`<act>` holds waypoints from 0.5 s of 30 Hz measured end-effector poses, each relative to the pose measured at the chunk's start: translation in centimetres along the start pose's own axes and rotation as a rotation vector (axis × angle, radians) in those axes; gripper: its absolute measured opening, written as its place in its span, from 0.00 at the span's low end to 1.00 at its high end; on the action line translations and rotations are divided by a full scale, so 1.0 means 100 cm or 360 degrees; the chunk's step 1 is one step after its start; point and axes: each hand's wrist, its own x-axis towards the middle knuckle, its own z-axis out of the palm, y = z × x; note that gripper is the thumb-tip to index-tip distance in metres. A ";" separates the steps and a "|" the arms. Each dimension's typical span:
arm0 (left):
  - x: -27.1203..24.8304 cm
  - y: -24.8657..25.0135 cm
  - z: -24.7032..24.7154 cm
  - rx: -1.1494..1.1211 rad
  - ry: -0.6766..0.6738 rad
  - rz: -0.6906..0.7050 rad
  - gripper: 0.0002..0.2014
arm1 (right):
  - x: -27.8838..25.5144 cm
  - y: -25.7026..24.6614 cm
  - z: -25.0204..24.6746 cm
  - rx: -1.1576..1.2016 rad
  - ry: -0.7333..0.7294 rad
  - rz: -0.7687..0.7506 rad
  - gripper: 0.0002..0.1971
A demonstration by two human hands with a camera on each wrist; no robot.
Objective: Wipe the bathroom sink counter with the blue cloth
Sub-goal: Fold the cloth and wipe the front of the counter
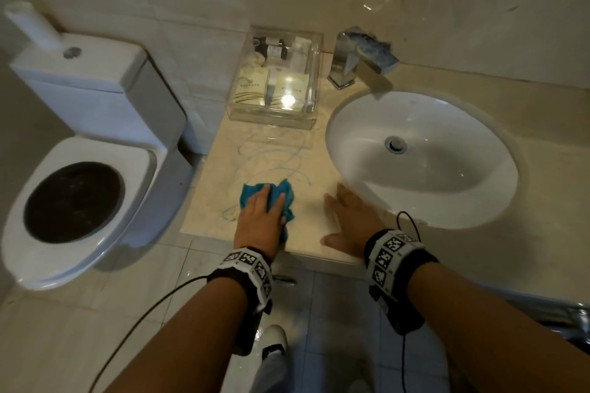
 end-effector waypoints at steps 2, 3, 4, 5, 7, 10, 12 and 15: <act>0.001 -0.017 -0.003 0.0009 -0.0078 -0.0142 0.26 | 0.007 -0.010 0.004 0.0032 -0.0104 0.0057 0.53; 0.003 -0.018 -0.003 0.0013 -0.0127 -0.0162 0.27 | 0.009 -0.012 0.007 0.0023 -0.0111 0.0090 0.54; 0.006 -0.015 -0.003 0.0005 -0.0160 -0.0161 0.27 | 0.010 -0.014 0.010 0.0009 -0.0103 0.0113 0.54; 0.009 -0.009 -0.002 -0.0002 -0.0179 -0.0141 0.27 | 0.010 -0.015 0.011 0.0002 -0.0092 0.0123 0.55; 0.012 0.010 0.000 0.0009 -0.0206 -0.0033 0.27 | 0.010 -0.015 0.012 -0.0002 -0.0078 0.0129 0.55; 0.005 0.037 0.009 0.0001 -0.0270 0.0173 0.27 | 0.009 -0.014 0.011 -0.0005 -0.0060 0.0108 0.54; 0.002 0.033 0.011 -0.0021 -0.0266 0.0235 0.27 | 0.008 -0.015 0.010 -0.0005 -0.0064 0.0101 0.54; 0.004 -0.003 0.001 -0.0099 -0.0138 0.0055 0.27 | 0.007 -0.014 0.008 -0.0013 -0.0105 0.0113 0.54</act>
